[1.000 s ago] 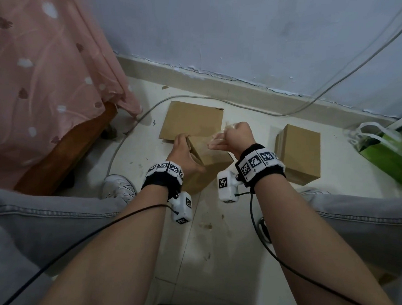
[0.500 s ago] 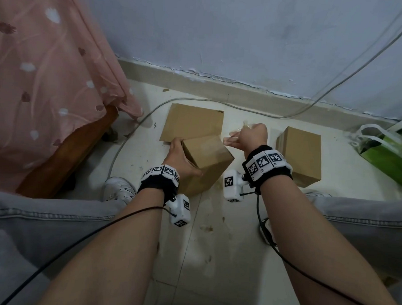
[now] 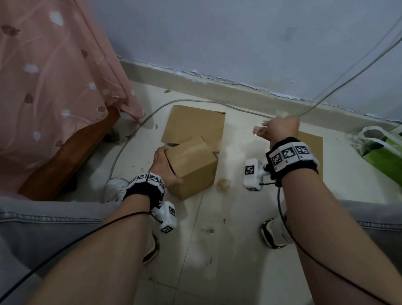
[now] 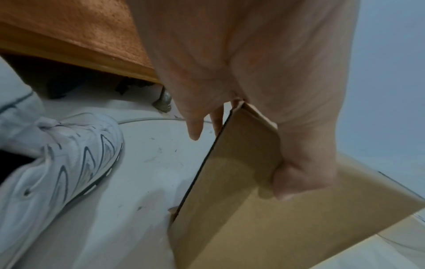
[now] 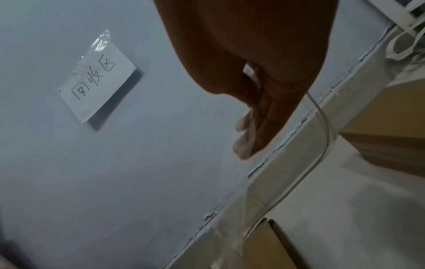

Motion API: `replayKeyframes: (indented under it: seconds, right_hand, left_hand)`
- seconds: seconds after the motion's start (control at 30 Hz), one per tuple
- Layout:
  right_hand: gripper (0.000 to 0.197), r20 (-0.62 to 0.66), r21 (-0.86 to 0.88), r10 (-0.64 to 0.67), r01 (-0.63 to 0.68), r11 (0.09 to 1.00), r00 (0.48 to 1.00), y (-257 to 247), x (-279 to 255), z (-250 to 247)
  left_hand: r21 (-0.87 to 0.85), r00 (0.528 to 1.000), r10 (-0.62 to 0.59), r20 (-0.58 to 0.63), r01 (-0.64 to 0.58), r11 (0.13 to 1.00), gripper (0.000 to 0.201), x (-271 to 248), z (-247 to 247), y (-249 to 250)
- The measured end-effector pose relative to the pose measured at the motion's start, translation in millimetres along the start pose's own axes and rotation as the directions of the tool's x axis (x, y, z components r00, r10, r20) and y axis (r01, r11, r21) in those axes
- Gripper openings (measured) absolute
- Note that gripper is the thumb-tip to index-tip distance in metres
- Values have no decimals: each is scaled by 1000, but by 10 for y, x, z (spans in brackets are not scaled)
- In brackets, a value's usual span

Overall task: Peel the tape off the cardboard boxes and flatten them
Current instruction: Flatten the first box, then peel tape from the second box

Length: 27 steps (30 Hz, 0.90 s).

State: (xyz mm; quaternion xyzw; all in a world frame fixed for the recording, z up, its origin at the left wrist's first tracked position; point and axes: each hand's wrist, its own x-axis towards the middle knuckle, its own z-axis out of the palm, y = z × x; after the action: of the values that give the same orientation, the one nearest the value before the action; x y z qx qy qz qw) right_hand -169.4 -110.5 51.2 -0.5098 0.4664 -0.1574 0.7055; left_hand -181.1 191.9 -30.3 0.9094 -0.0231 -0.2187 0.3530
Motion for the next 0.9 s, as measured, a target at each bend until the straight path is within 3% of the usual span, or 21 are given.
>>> replayKeyframes:
  seconds: [0.07,0.17,0.27,0.3,0.37,0.53,0.67,0.77,0.83,0.9]
  right_hand:
    - [32,-4,5,-32,32,999,999,-62,-51,8]
    - [27,117,-68,-130,139,988,985,-16,-229,70]
    - [10,230,-47,-103,117,992,968,33,-362,114]
    - [23,280,-34,-65,78,996,958,36,-378,127]
    - [48,394,-57,28,-6,998,919,30,-401,138]
    - [59,623,-237,204,-67,969,755,-63,-505,146]
    - [79,660,-373,283,-24,928,696,-55,-506,157]
    - [96,658,-405,387,-130,905,647,-17,-446,135]
    - [95,672,-322,396,-234,917,626,21,-426,118]
    - [83,666,-243,374,-286,927,645,65,-435,124]
  left_hand:
    - [28,999,4,41,-5,1000,114,9,10,32]
    - [172,993,-38,113,18,985,124,26,40,133]
    - [290,992,-86,90,57,955,129,62,105,201]
    - [323,993,-92,78,62,944,131,72,126,220]
    - [401,993,-91,73,54,915,135,95,163,267]
    - [495,998,-24,66,-11,869,140,123,241,392]
    - [516,998,-2,62,-30,856,130,118,254,414]
    - [481,998,15,61,-42,876,123,109,237,423]
    - [444,999,-12,51,-12,896,123,111,211,425]
    - [428,998,-39,51,14,904,123,116,176,422]
